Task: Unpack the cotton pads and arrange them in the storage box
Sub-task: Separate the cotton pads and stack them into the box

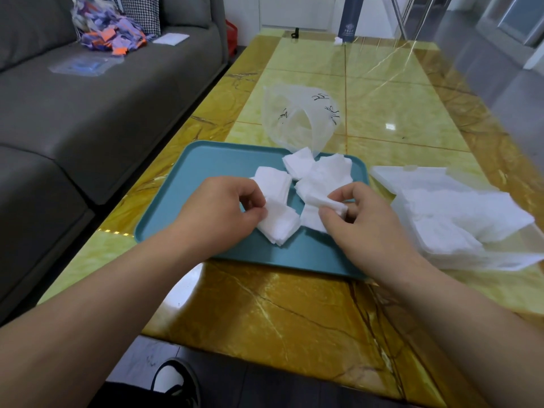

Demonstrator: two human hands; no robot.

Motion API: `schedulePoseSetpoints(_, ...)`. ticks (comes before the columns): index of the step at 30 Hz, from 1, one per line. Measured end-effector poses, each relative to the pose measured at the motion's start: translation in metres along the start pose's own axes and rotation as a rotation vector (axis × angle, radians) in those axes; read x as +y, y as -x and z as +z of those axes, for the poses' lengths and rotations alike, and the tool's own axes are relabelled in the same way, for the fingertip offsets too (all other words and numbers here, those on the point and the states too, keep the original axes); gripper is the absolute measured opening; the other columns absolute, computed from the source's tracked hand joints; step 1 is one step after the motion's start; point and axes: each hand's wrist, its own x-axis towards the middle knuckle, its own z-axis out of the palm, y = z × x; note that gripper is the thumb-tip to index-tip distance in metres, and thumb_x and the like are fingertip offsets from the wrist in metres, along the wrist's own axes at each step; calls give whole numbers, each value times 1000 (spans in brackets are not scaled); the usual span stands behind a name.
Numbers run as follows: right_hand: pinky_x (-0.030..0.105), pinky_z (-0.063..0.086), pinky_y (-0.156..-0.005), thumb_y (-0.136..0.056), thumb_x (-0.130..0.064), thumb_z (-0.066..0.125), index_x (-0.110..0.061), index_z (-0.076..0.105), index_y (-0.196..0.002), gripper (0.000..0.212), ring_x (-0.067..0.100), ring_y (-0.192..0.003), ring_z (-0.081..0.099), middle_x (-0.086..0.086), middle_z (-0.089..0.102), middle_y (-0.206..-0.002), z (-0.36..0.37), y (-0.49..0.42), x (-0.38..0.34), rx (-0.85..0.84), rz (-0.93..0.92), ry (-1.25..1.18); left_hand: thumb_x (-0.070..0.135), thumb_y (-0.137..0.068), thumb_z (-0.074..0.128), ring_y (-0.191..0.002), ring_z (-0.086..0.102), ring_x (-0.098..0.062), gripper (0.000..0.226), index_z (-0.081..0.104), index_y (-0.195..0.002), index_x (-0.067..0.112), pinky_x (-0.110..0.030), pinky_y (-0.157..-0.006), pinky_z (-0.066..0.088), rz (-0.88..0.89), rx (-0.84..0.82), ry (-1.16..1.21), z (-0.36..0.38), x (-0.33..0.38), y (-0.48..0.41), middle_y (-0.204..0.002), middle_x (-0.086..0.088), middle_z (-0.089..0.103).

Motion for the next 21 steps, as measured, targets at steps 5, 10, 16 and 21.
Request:
schedulePoseSetpoints(5,15,41,-53,-96,-28,67,-29,59,-98,9,13,-64,58,8,70,-82,1,0,-2,9,-10,-11,25,-85,80,-46,51,-6,10,72,-80,24,-11,-47,34,2,67,155,-15,9,3,-59,-5,64)
schedulePoseSetpoints(10,24,49,-61,-97,-33,66,-32,57,-104,12,21,-71,65,8,73,-85,-1,1,-4,-13,28,-42,14,-92,74,-43,59,-6,9,66,-92,9,-12,-44,38,-115,-49,394,-20,19,6,-70,1,76)
schedulePoseSetpoints(16,43,57,-75,-97,-33,66,-32,58,-100,10,28,-80,71,7,76,-89,0,1,-5,-22,38,-67,12,-93,72,-52,59,-9,10,63,-90,8,-18,-48,40,-162,-129,481,-13,14,2,-68,-10,73)
schedulePoseSetpoints(21,21,50,-61,-97,-31,66,-30,60,-101,8,13,-67,64,6,74,-84,-1,-1,-3,8,26,-56,27,-87,77,-50,51,-3,10,69,-83,23,-24,-55,41,-109,-109,156,-7,8,0,-70,-1,66)
